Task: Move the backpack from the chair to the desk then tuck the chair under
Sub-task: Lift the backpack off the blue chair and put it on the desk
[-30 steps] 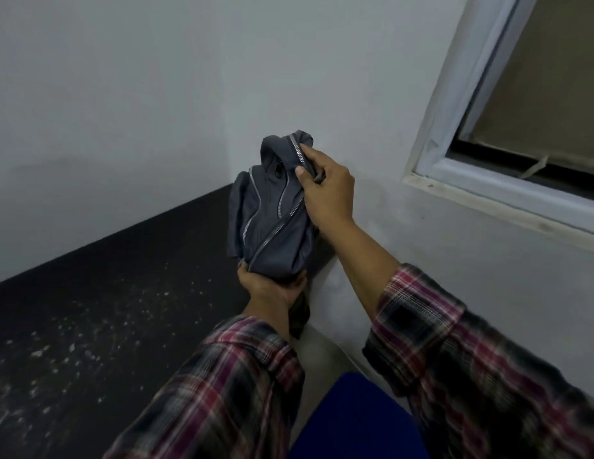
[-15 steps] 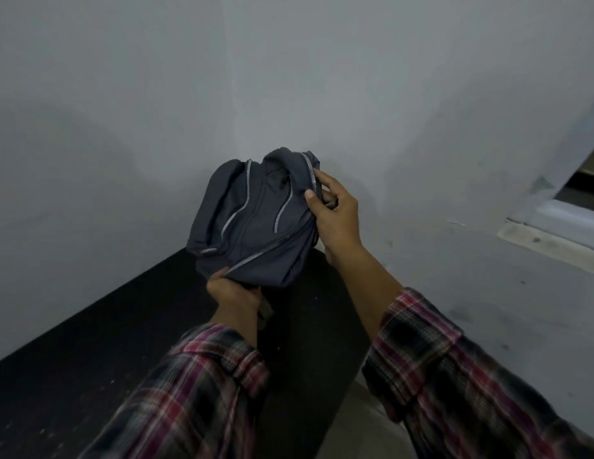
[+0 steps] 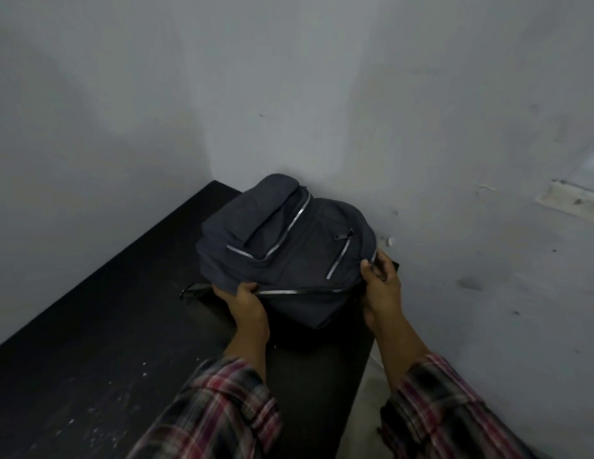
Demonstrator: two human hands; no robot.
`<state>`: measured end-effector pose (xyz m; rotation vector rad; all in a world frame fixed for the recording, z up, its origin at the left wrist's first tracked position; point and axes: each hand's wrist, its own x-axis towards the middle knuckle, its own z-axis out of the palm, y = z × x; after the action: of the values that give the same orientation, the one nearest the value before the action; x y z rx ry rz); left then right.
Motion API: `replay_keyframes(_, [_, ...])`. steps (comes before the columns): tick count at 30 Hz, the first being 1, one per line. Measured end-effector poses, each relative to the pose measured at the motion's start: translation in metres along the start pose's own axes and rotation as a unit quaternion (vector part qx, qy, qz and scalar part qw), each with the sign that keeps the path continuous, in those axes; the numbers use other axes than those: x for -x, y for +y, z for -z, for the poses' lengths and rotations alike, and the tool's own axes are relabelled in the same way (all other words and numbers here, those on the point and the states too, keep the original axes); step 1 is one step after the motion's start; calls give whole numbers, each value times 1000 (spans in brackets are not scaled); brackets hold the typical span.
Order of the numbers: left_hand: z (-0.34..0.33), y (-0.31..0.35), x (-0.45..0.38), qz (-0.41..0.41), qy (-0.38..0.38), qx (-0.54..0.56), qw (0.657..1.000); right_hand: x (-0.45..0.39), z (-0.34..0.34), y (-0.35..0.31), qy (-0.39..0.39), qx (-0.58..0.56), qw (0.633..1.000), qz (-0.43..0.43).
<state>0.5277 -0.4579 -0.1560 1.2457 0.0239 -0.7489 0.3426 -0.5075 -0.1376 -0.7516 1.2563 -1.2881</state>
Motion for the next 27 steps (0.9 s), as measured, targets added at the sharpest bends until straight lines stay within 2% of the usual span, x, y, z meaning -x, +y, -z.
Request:
replay_keyframes(3, [3, -18, 2, -27, -12, -47, 998, -6, 14, 21, 38, 108, 993, -25])
replay_keyframes(6, [8, -29, 10, -38, -24, -105, 993, -17, 18, 38, 85, 284, 954, -41])
replay_keyframes(9, [9, -33, 14, -66, -31, -156, 985, -32, 11, 39, 84, 369, 924, -63])
replay_keyframes(13, [10, -35, 10, -108, -11, -259, 960, -41, 2, 32, 54, 383, 919, -76])
replay_keyframes(18, [2, -32, 29, -79, 42, -296, 951, -24, 29, 21, 19, 359, 929, -88])
replay_keyframes(21, [-13, -35, 61, -60, 55, -318, 944, -12, 70, 6, 30, 361, 927, -100])
replay_keyframes(24, [-21, -44, 102, -21, 51, -421, 906, 5, 124, -9, 47, 383, 918, -95])
replay_keyframes(27, [-17, -61, 152, -36, -24, -517, 855, 36, 187, -19, 67, 402, 909, -91])
